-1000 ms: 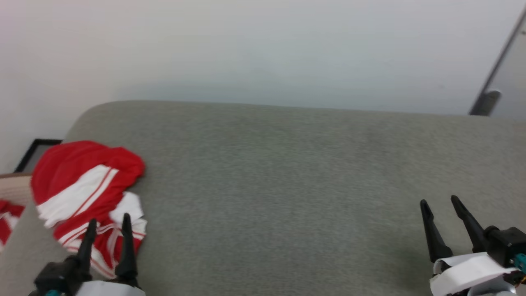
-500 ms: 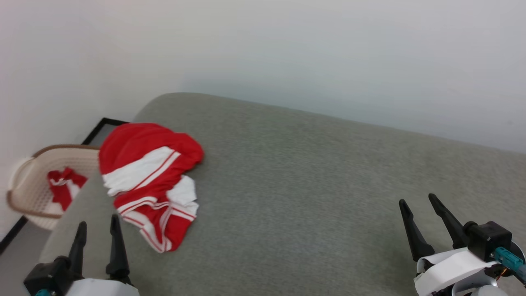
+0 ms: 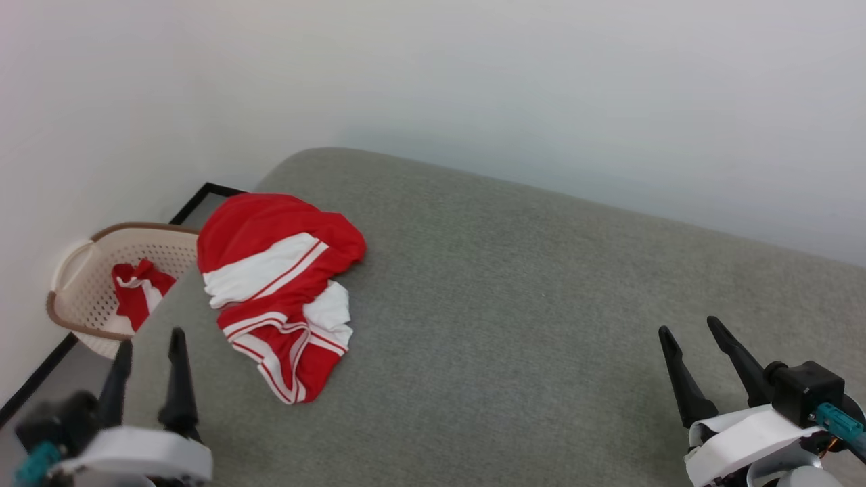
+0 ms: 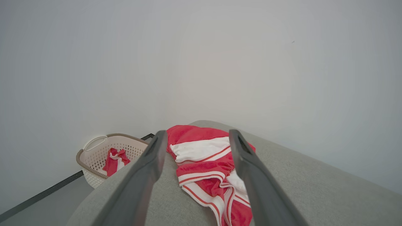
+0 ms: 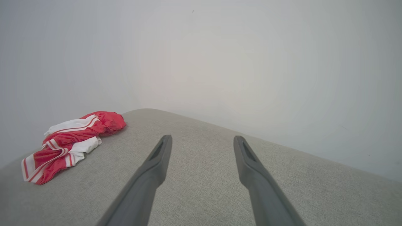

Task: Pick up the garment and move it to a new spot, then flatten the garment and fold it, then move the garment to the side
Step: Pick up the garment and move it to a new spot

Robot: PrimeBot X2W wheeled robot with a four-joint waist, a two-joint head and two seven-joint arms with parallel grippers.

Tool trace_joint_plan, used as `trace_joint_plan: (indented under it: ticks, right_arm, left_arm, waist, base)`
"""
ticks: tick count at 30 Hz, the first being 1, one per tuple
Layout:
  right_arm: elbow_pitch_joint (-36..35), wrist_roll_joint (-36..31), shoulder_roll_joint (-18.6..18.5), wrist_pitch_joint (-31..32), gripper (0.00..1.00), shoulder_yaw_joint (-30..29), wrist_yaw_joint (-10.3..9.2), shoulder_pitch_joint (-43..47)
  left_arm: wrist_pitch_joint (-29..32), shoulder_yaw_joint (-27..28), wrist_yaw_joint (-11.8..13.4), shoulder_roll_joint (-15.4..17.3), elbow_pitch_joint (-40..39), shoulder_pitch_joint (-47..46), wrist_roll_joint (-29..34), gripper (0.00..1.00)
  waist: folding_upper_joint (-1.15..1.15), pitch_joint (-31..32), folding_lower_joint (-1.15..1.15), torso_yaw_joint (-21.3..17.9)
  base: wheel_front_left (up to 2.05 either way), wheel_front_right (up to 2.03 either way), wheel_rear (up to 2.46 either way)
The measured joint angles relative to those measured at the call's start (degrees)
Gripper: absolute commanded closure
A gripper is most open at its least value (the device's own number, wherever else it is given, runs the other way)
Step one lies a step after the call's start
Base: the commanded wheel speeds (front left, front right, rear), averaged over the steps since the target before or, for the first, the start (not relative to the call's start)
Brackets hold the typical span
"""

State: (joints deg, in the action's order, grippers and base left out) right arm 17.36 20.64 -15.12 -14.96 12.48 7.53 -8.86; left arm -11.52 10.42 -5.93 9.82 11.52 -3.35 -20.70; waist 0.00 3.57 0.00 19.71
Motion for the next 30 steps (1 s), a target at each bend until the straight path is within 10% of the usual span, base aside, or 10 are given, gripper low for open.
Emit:
trace_joint_plan:
  ticks: [18, 30]
  right_arm:
    - [-6.31, -1.69, -3.24, 3.42, 0.00, -1.03, 0.00, -4.91]
    - [-9.47, -2.88, -4.20, 5.01, 0.00, -1.38, 0.00, -7.88]
  left_arm:
    - [18.56, -8.42, -1.46, 19.07, 15.94, -22.17, -18.46, 0.00]
    - [30.42, -12.99, -1.47, 22.35, 34.97, -35.11, -22.09, 0.00]
  waist:
    - [0.00, -9.51, 0.00, -6.12]
    - [0.00, -18.34, 0.00, -11.13]
  base:
    - [0.00, 0.00, 0.00]
    - [0.00, 0.00, 0.00]
